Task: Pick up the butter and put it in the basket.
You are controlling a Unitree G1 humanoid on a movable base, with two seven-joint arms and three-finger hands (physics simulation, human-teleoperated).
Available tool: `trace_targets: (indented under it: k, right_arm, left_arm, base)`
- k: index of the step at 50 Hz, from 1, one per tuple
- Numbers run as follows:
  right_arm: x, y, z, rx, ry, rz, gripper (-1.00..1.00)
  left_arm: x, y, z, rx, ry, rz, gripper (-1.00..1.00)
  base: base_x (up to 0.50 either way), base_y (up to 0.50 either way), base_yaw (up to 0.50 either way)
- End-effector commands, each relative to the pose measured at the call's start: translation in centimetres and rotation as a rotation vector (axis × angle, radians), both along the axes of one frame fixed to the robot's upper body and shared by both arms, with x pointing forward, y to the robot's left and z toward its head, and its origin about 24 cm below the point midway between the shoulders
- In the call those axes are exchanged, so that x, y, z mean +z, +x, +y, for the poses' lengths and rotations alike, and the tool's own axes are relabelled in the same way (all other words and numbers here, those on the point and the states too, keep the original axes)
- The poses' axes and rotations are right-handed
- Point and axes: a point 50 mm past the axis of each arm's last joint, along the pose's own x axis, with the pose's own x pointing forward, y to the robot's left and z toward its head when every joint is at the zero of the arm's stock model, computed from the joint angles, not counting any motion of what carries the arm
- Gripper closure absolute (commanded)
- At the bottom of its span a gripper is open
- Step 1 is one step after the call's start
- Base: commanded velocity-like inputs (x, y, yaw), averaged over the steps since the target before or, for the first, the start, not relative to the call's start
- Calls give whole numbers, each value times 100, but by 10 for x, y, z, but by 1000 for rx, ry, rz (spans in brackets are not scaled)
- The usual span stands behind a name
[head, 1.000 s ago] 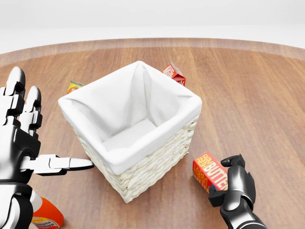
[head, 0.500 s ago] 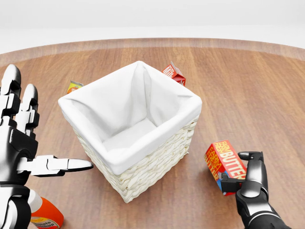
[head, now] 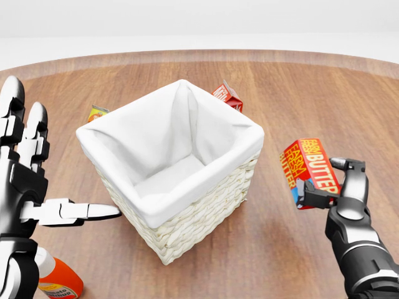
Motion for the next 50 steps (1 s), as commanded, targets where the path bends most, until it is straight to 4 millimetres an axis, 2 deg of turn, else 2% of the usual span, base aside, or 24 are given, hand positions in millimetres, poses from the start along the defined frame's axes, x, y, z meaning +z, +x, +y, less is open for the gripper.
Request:
trace_targets:
  k: [1,13,28,36,50]
  right_arm:
    - [50,26,-4,1,45,-183,100]
    - [101,45,-5,59,39,-294,100]
    - [146,55,1,103,51,-423,100]
    - [173,61,14,149,65,-519,100]
    - [202,64,46,281,30,-629,100]
  left_arm:
    - [2,1,-1,-3,4,-8,-100]
    - [1,0,-2,-5,4,-5,-100]
    - [1,0,-2,-6,3,-5,-100]
    - [0,0,-2,-7,3,-2,-100]
    - [3,0,-1,-6,2,-12,-100]
  base:
    - [0,0,0]
    - [0,0,0]
    - [0,0,0]
    - [0,0,0]
    - [0,0,0]
